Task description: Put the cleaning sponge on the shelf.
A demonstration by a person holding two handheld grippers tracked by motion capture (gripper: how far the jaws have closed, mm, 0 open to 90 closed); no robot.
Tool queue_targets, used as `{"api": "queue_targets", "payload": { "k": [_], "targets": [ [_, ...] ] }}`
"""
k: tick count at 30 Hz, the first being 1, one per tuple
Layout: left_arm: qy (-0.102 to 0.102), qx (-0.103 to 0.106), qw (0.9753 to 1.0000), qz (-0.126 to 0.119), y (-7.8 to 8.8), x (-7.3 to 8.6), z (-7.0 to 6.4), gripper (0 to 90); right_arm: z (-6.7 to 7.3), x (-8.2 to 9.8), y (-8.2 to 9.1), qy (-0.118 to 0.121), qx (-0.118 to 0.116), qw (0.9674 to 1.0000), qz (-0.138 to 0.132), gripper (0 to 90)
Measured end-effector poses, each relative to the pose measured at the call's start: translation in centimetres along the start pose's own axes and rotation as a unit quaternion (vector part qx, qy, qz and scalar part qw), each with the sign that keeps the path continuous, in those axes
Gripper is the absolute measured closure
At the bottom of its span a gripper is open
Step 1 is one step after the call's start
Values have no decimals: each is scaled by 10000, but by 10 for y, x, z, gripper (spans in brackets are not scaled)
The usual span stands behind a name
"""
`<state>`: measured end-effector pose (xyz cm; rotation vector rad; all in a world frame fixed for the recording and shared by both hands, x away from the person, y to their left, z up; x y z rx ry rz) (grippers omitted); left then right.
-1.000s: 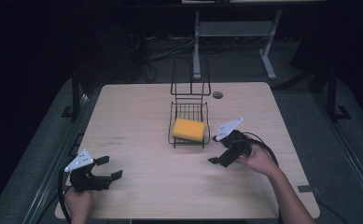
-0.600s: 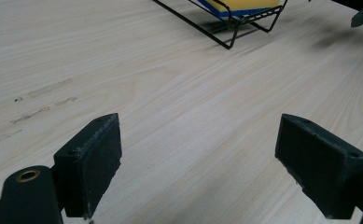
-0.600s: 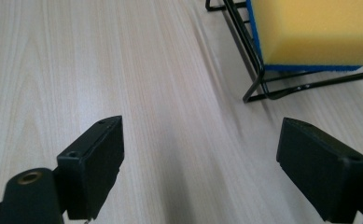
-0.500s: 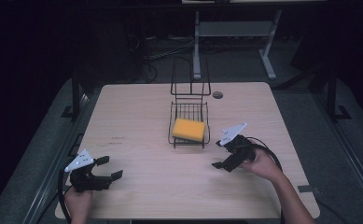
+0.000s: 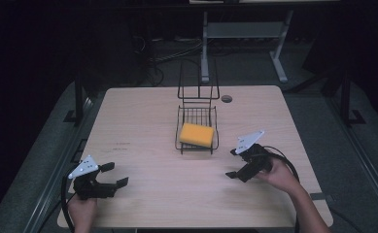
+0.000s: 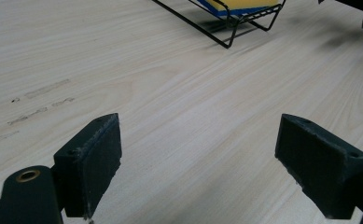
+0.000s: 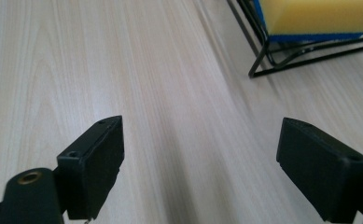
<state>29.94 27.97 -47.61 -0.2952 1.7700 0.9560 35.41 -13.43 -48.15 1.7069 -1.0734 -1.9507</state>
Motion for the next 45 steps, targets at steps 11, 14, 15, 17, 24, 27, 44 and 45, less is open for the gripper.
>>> {"api": "queue_targets", "payload": {
  "k": [11,14,15,17,24,27,44,45],
  "targets": [
    [2,16,10000,2,-1,0,-1,141,7,19,10,-153,31,9999,18,147],
    [9,11,10000,3,-1,0,-1,141,8,22,12,-198,47,9998,38,147],
    [1,3,10000,-1,0,0,0,141,10,26,13,-247,46,9997,49,147],
    [21,2,10000,-7,-1,0,0,141,10,29,14,-275,12,9996,93,147],
    [-1,13,10000,0,0,0,-1,141,13,37,17,-363,65,9993,75,147],
    [2,13,10000,3,-1,0,-1,141,15,41,18,-404,81,9991,61,147],
    [-11,25,10000,22,-2,0,-3,141,31,65,32,-586,272,9979,-70,146],
    [-11,25,10000,22,-2,0,-3,141,32,66,33,-574,307,9979,-68,146]
  ]
}}
Point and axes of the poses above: each handheld gripper's, and its own axes: y roughly backward along the jaws, x roughly out of its underside, z roughly to its left, the point moved 7 cm from there along -y, roughly forward along the jaws, and after that the axes turned 4 degrees about -z, right-handed, at the moved point
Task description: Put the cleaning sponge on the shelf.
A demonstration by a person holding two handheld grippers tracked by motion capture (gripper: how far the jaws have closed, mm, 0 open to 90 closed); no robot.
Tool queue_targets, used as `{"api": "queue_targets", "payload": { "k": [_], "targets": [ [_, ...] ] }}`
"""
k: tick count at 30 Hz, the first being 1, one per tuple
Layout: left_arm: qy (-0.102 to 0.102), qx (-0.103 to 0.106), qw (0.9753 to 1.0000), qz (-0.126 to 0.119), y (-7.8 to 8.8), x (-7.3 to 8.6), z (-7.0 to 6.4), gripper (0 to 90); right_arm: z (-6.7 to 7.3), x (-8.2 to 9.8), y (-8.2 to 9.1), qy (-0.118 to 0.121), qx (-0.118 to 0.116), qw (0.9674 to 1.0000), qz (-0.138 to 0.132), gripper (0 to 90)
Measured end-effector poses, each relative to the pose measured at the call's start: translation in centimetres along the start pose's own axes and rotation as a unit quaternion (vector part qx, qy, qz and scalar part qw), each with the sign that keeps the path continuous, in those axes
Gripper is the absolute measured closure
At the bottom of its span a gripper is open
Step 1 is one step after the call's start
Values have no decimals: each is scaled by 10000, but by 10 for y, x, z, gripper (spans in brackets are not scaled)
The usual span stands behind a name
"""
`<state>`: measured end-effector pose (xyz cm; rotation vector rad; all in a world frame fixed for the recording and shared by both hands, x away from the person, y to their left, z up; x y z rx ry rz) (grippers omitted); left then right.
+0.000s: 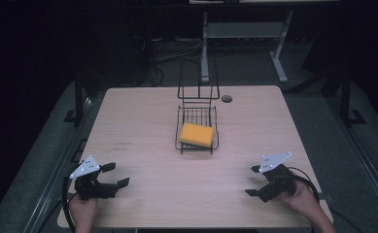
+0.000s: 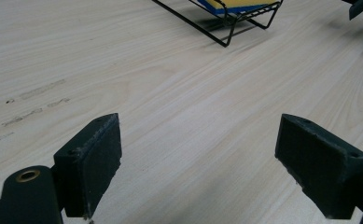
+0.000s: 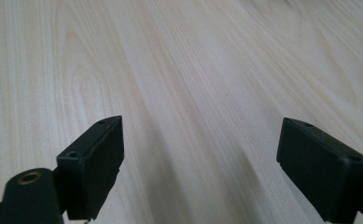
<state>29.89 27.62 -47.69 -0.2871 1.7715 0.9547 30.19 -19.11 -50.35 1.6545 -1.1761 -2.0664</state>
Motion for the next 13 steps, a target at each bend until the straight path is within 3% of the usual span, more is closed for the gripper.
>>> {"api": "queue_targets", "payload": {
  "k": [7,13],
  "targets": [
    [-18,2,10000,6,0,0,-1,141,5,7,6,-60,99,9999,-105,142],
    [-6,-15,10000,5,0,0,-1,141,16,9,15,-197,385,9976,-537,144]
  ]
}}
Point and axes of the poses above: each handheld gripper's, and its own axes: y roughly backward along the jaws, x roughly out of its underside, z roughly to its left, the point moved 7 cm from there along -y, roughly forward along the jaws, and after that the axes turned 4 degrees about -z, right-handed, at the moved point
